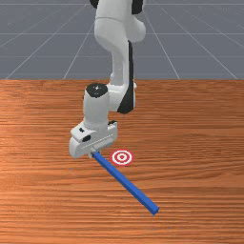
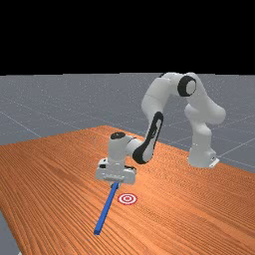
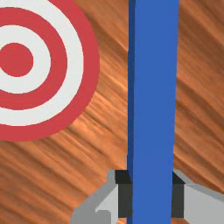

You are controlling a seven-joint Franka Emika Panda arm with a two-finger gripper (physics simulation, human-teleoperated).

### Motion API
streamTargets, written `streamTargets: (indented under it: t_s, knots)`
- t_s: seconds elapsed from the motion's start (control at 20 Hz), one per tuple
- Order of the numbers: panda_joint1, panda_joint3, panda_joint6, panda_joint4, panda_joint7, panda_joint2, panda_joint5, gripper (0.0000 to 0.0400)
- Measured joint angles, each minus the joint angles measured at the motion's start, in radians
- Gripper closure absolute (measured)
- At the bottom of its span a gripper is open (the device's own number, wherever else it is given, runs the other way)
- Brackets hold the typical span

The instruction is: Pull the pivot to the target area

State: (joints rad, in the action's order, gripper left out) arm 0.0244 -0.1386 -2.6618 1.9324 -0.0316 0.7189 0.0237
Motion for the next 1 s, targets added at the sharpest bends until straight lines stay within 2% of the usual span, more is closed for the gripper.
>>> streamTargets:
  t_s: [0.05, 0.1, 0.15, 0.2, 0.25, 0.3, 0.4, 0.55, 0.75, 0.8, 1.0]
  knots:
    - [0.043, 0.044, -0.018, 0.038, -0.048, -0.025, -0.031, 0.0305]
    - [0.108, 0.11, 0.111, -0.014, -0.112, -0.014, -0.076, 0.0301]
    - [0.108, 0.109, 0.107, 0.002, -0.112, -0.022, -0.076, 0.0302]
    - [0.135, 0.138, -0.001, 0.059, -0.146, -0.041, -0.103, 0.0305]
    - [0.151, 0.153, 0.008, 0.051, -0.162, -0.037, -0.116, 0.0305]
    - [0.119, 0.12, 0.03, 0.036, -0.126, -0.032, -0.088, 0.0305]
    - [0.114, 0.114, 0.078, 0.022, -0.119, -0.03, -0.081, 0.0305]
    - [0.114, 0.113, 0.076, 0.055, -0.119, -0.05, -0.08, 0.0305]
    - [0.118, 0.117, 0.033, 0.074, -0.125, -0.059, -0.086, 0.0305]
    - [0.143, 0.143, 0.016, 0.087, -0.155, -0.065, -0.108, 0.0305]
    - [0.159, 0.156, 0.004, 0.117, -0.172, -0.081, -0.121, 0.0305]
